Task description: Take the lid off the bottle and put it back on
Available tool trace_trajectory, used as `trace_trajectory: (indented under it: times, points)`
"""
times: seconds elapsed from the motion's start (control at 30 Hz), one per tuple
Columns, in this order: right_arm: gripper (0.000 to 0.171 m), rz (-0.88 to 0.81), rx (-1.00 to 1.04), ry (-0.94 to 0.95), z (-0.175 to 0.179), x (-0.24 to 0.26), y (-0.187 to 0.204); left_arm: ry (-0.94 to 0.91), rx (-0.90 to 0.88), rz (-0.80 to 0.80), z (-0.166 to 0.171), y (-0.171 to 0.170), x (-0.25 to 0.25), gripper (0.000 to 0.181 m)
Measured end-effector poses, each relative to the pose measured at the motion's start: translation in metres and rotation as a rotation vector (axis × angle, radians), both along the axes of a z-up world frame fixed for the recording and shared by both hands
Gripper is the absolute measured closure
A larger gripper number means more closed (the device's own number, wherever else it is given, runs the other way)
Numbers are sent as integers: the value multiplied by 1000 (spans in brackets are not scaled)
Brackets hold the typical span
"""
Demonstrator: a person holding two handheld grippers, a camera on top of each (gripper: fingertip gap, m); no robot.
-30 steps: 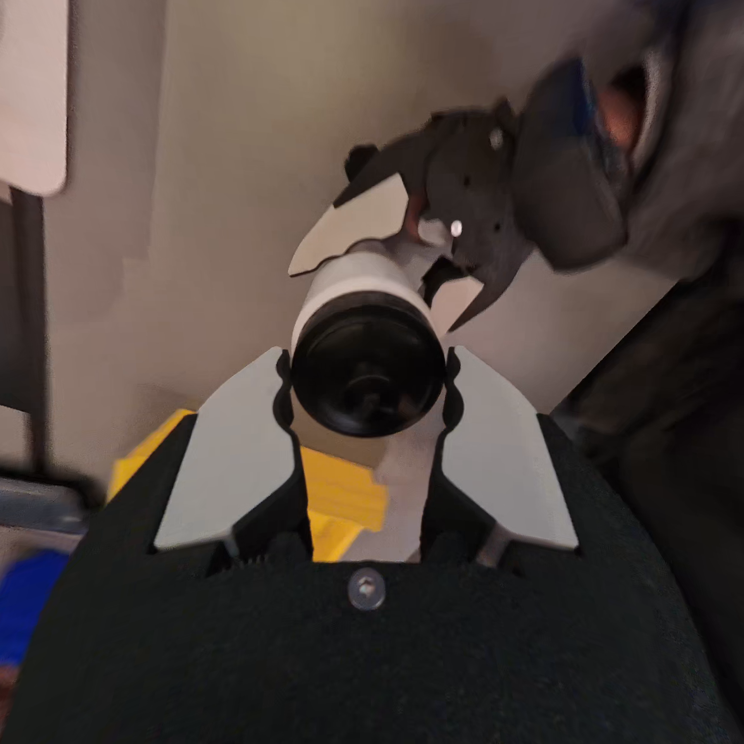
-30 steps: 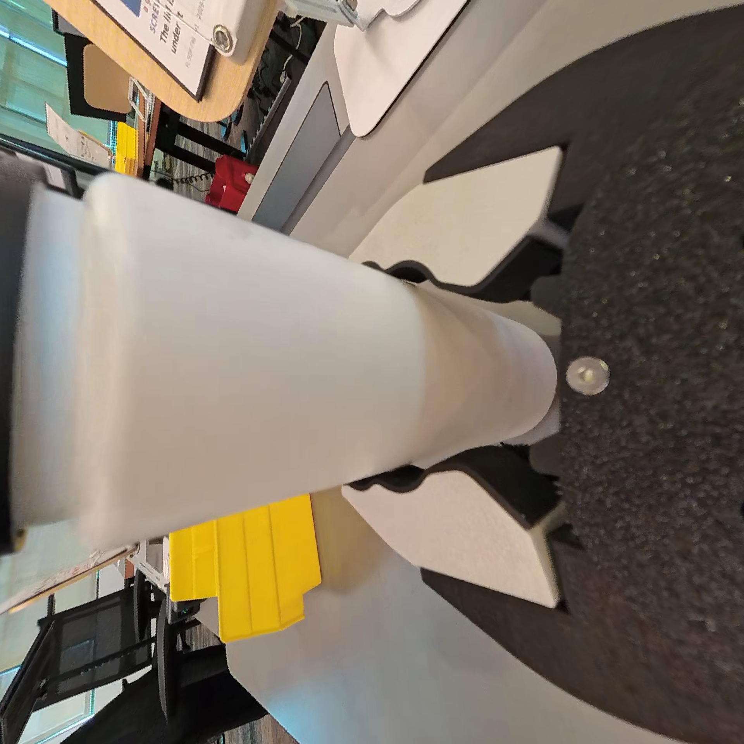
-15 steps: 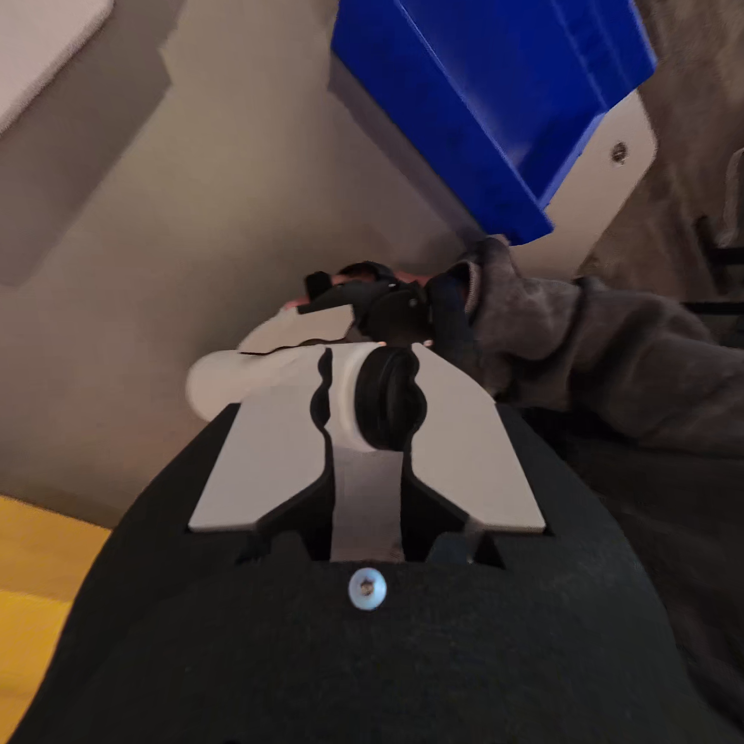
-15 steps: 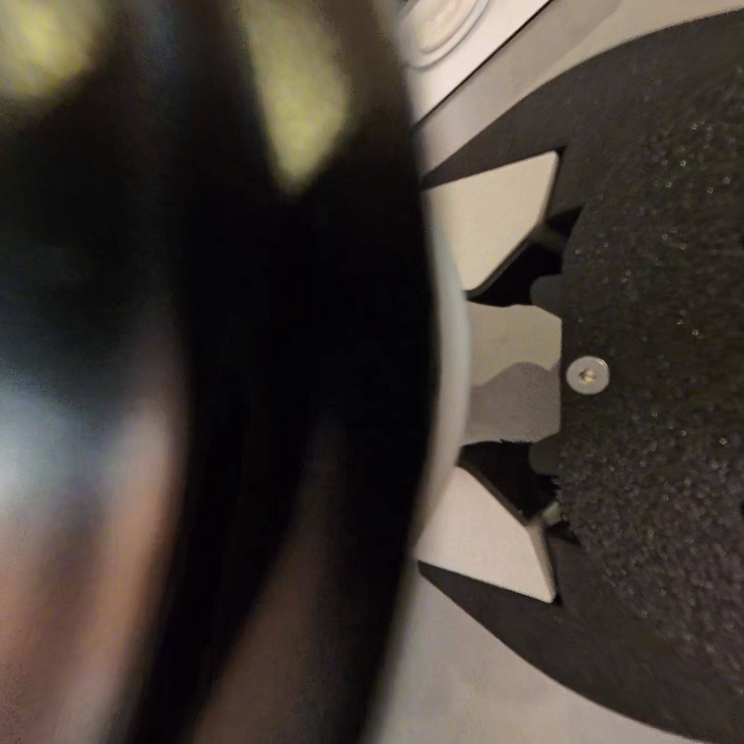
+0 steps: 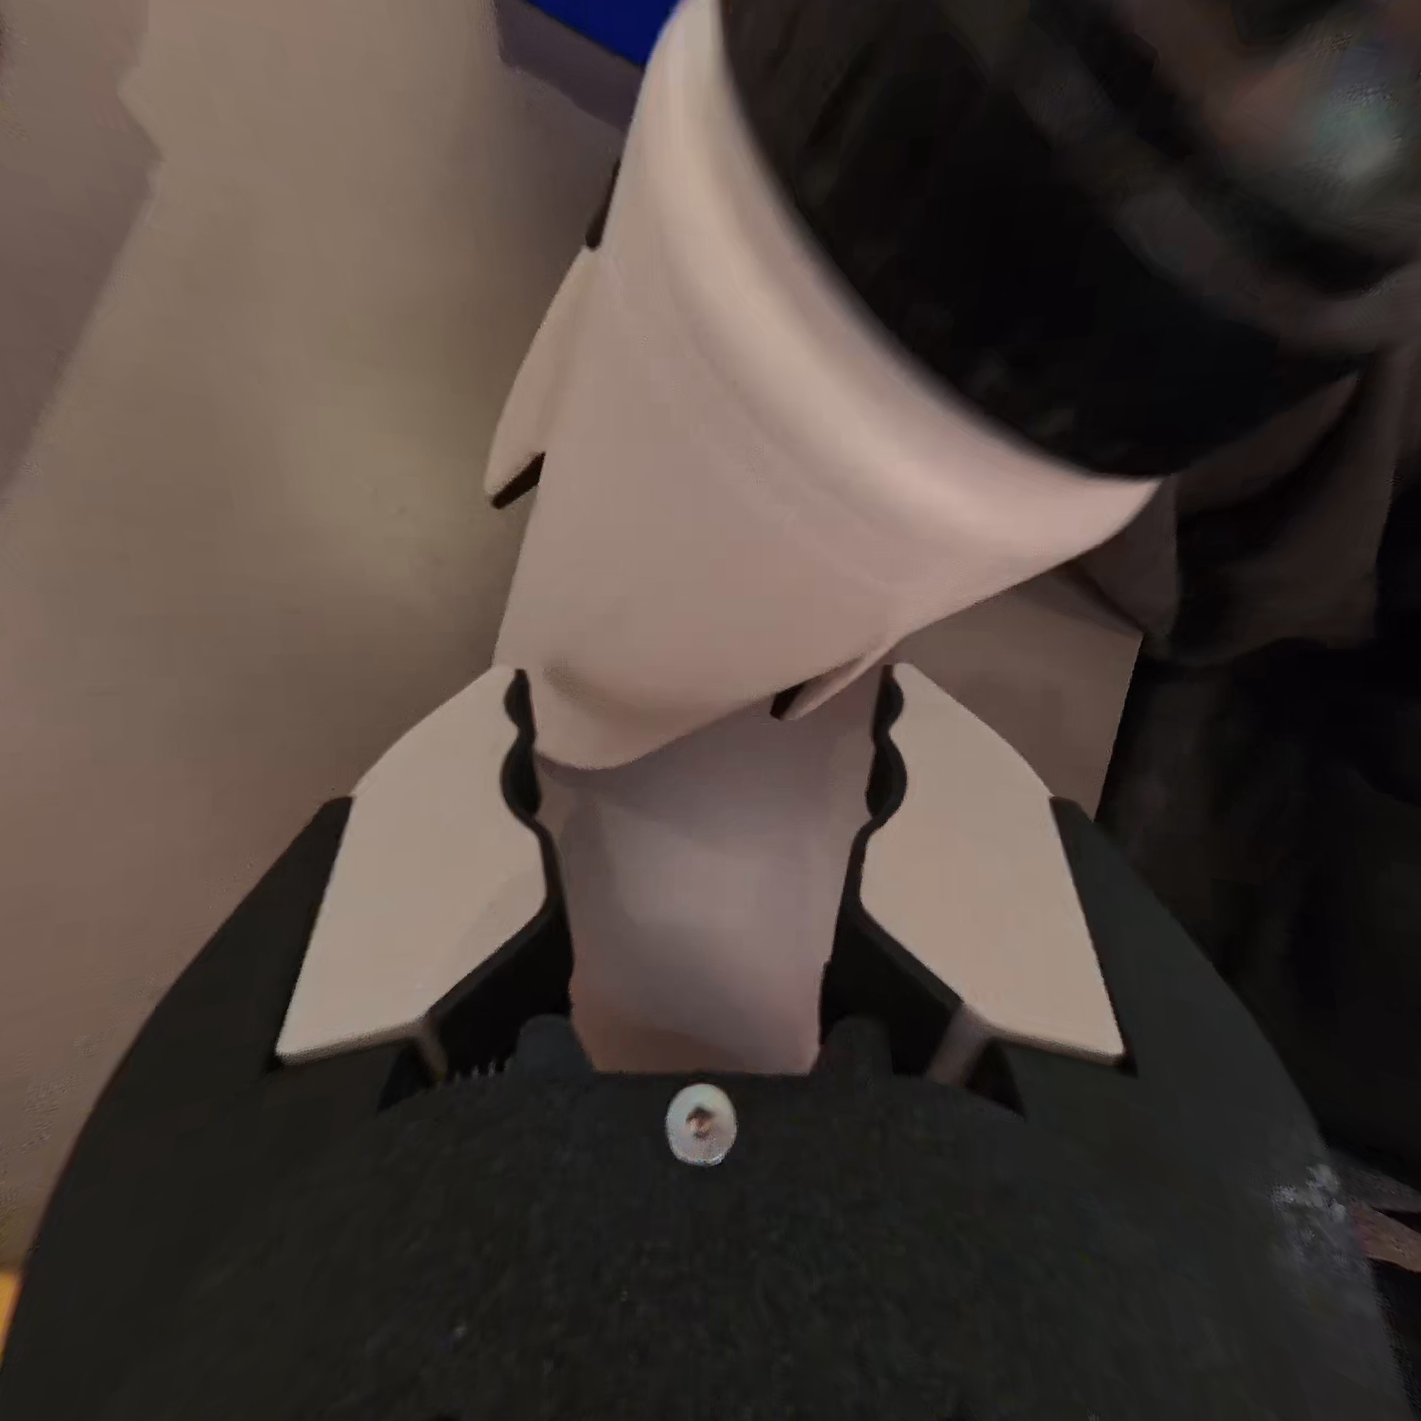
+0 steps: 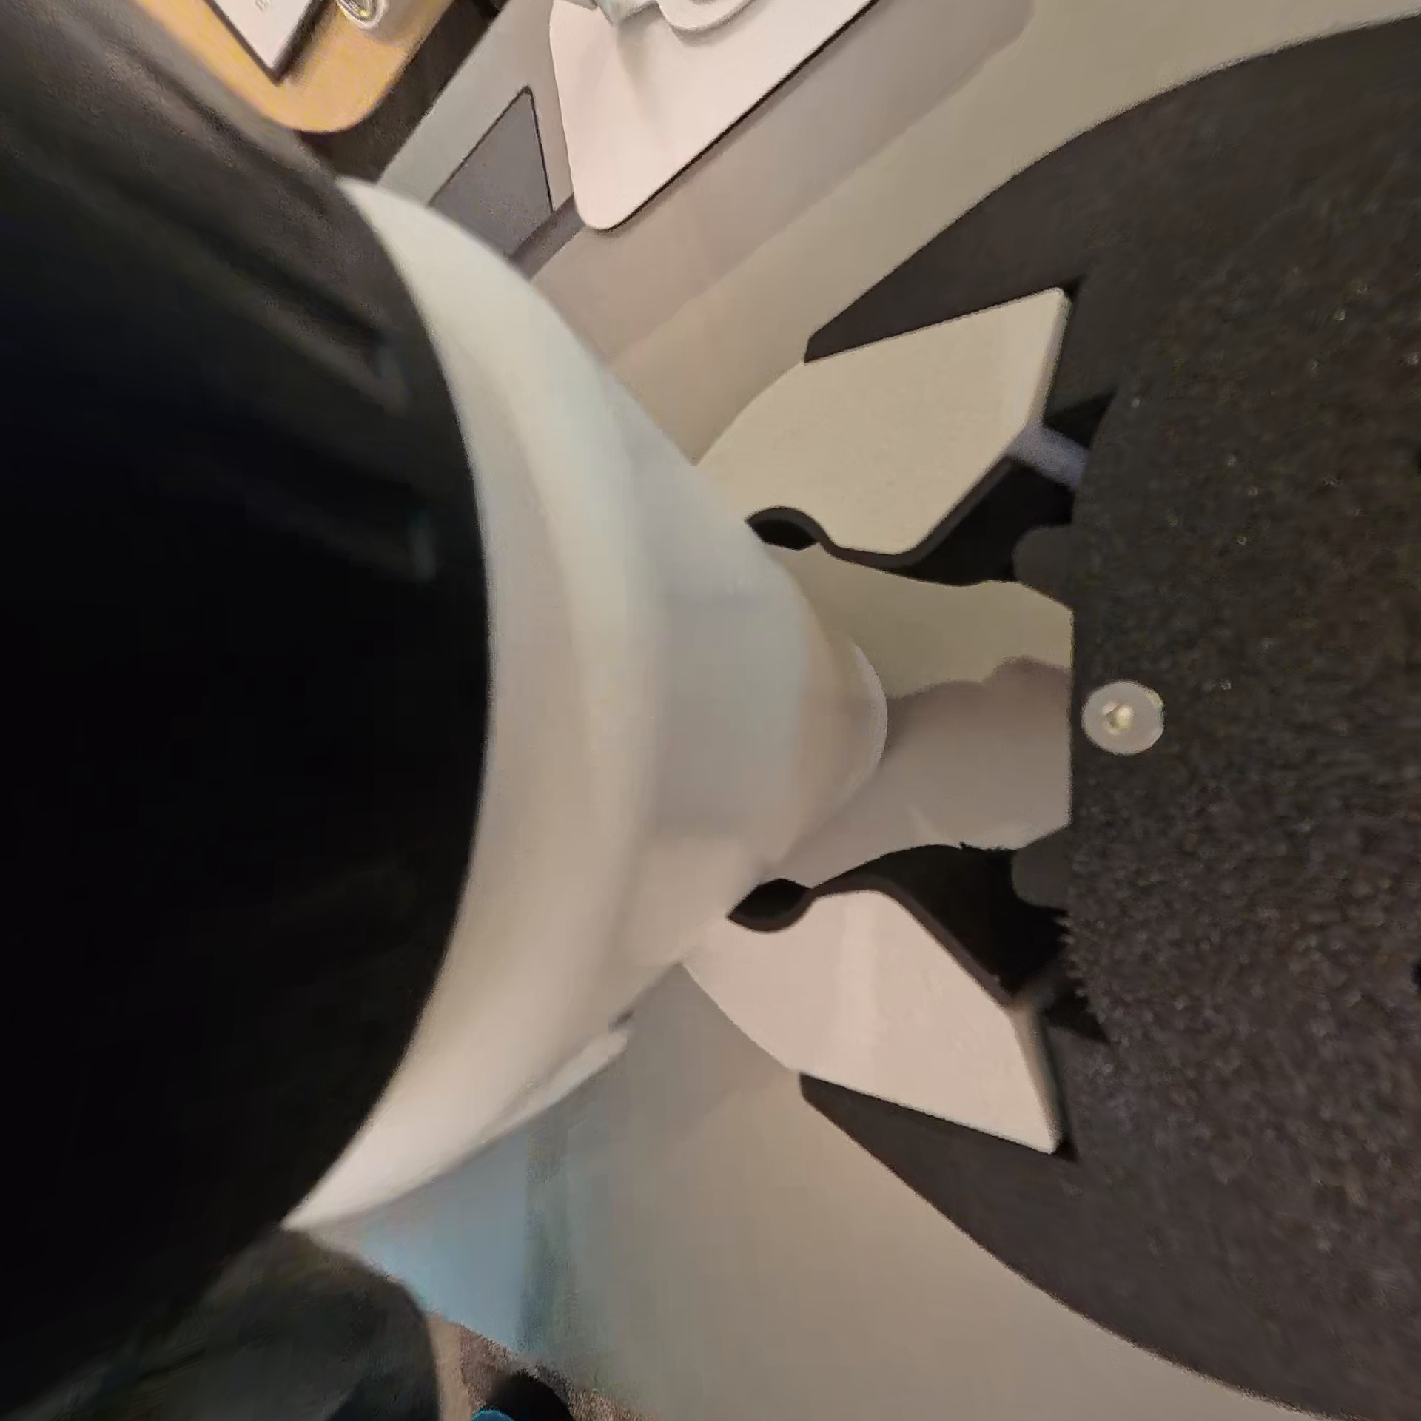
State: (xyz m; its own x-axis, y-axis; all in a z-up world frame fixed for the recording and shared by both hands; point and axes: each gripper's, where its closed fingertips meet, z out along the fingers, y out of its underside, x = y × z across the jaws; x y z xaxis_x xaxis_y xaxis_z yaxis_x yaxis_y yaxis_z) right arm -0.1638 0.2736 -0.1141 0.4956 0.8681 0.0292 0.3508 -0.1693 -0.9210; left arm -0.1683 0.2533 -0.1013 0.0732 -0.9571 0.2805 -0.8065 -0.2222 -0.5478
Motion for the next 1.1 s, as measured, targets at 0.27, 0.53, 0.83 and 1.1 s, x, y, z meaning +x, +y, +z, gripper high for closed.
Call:
trace_trajectory:
  times: [0.27,0.53,0.83,1.1]
  points:
    - [83,92,153,65,-15,-9,0,-54,-59,-33,-36,-5,2,101]
    - [76,94,165,116,-17,-2,5,-131,-49,-12,-15,6,2,124]
    - [76,59,260,345,58,15,1,-138,6,-3,3,11,-6,121]
    - [89,75,132,298,51,9,7,-117,224,-74,63,21,-9,104]
